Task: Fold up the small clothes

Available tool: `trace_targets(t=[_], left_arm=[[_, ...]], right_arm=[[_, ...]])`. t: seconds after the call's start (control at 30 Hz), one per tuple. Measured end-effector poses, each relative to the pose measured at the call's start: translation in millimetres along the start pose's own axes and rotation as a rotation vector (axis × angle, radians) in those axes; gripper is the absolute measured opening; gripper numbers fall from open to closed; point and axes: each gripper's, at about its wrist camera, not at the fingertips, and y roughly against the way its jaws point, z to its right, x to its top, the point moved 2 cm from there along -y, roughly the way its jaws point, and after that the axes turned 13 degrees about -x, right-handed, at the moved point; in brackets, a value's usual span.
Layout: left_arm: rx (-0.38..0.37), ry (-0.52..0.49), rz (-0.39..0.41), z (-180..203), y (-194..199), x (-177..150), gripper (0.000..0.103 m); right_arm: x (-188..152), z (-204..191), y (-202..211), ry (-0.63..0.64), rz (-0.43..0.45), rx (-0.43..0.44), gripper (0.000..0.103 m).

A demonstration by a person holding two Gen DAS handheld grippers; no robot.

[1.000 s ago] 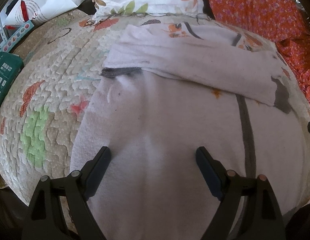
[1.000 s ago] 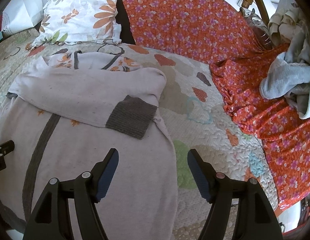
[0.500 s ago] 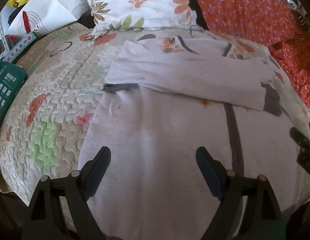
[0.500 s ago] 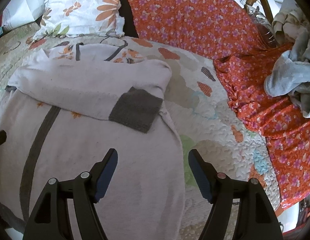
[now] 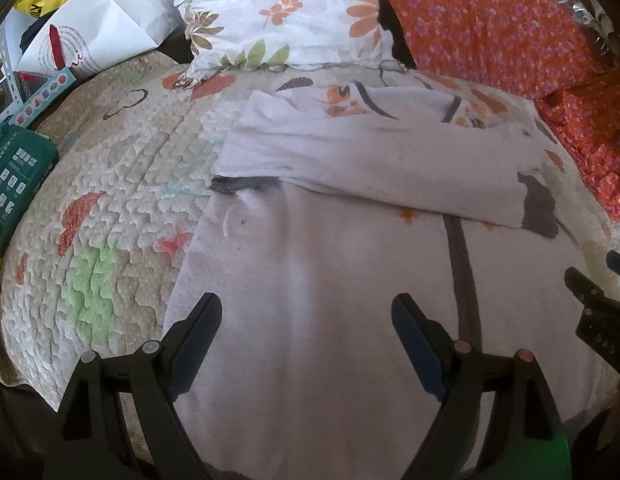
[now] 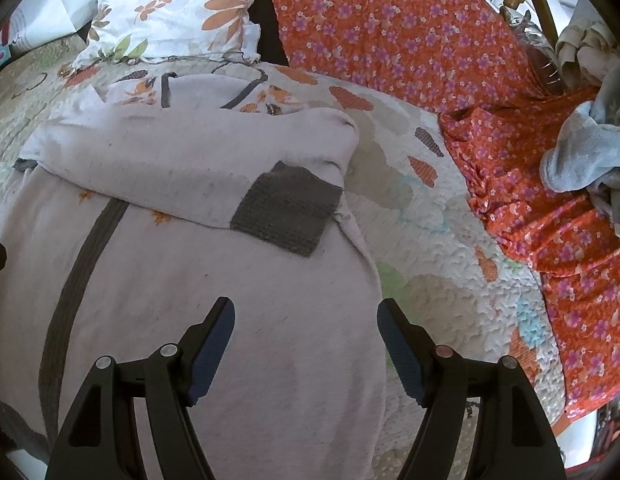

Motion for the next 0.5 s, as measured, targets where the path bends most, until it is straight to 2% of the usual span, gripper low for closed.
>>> trace_targets(t=[0.5], left_arm=[[-0.013,-0.001,0.021,4.9,9.8,1.8,0.086]], right_arm=[[-3.1,-9.5,-4.5,0.028,-0.015,0.011,0.080]])
